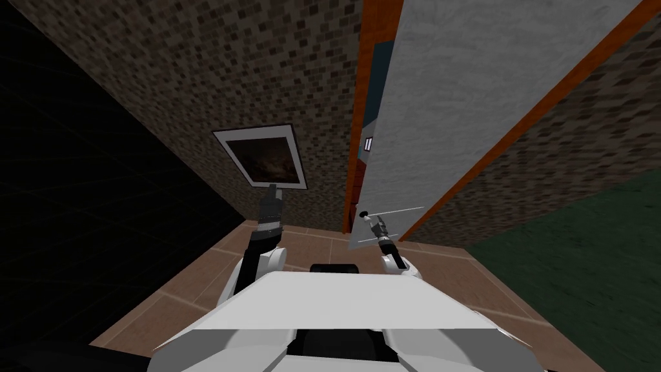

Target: Pull the door open

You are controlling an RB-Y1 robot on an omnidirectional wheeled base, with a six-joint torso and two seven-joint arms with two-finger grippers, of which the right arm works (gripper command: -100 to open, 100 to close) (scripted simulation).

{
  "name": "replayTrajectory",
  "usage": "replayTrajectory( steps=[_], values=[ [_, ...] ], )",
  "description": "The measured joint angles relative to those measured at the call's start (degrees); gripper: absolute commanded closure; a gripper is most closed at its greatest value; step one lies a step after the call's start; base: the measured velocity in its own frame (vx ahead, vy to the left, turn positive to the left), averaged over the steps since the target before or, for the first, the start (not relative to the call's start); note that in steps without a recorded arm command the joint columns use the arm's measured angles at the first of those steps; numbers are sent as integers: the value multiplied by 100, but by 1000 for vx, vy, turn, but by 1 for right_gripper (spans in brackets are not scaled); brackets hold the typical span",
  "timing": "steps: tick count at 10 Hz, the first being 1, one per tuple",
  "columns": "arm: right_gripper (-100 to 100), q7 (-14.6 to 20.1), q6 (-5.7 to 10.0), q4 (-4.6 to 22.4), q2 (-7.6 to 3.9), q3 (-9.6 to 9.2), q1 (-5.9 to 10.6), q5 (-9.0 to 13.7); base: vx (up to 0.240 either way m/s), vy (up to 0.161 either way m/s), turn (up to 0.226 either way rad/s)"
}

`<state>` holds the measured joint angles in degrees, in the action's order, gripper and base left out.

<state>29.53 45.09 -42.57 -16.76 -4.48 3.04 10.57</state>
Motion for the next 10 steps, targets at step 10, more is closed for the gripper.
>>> replayTrajectory(
  steps=[10],
  values=[
    [-100, 1412, 51, -66, 75, -374, -65, 459, -46, -7, 62]
  ],
)
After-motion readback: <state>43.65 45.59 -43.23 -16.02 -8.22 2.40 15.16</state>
